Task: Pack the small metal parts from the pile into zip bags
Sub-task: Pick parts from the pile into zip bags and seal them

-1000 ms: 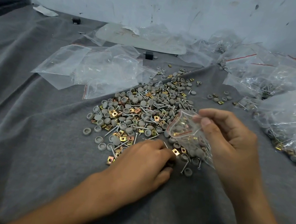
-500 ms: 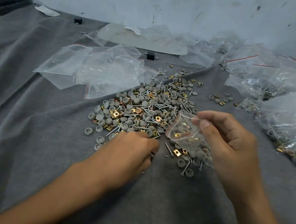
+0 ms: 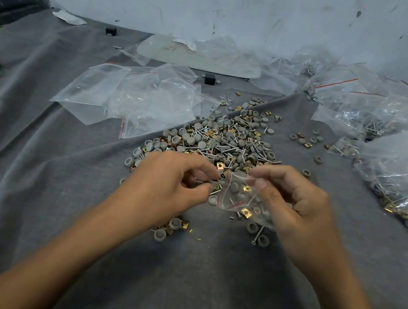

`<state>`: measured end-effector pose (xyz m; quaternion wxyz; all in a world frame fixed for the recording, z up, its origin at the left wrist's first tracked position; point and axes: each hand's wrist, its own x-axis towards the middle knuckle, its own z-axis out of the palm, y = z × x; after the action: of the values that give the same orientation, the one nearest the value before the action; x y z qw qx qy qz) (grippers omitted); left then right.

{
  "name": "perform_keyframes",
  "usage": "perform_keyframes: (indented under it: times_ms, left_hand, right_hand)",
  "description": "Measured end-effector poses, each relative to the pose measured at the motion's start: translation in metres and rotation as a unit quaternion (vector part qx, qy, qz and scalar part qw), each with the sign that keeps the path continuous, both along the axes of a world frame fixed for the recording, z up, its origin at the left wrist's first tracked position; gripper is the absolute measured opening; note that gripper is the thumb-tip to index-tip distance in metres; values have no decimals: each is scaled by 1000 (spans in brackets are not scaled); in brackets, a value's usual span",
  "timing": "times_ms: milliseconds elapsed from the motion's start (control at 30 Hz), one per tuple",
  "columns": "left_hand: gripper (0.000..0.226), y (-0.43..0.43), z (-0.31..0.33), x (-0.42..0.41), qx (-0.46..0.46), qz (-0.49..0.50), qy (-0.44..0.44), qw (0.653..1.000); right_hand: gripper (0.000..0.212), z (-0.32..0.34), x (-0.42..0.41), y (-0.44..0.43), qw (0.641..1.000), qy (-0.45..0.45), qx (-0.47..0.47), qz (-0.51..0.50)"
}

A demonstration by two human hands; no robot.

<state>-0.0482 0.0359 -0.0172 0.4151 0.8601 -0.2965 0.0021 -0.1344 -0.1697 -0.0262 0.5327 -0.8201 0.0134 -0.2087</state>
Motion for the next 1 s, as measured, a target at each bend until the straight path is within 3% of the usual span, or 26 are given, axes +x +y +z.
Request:
perform_keyframes:
  times_ms: [167, 433, 1000]
  left_hand:
    - [16, -8, -3, -7, -40, -49, 33, 997]
    - [36, -12, -7, -8, -52, -59, 30, 996]
    - [35, -21, -5, -20, -135, -66, 28, 988]
  right_hand:
    - [16, -1, 0, 2, 1000, 5, -23, 13]
    - [17, -1, 1, 1, 1000, 5, -24, 14]
    - [20, -4, 1, 3, 999, -6, -32, 16]
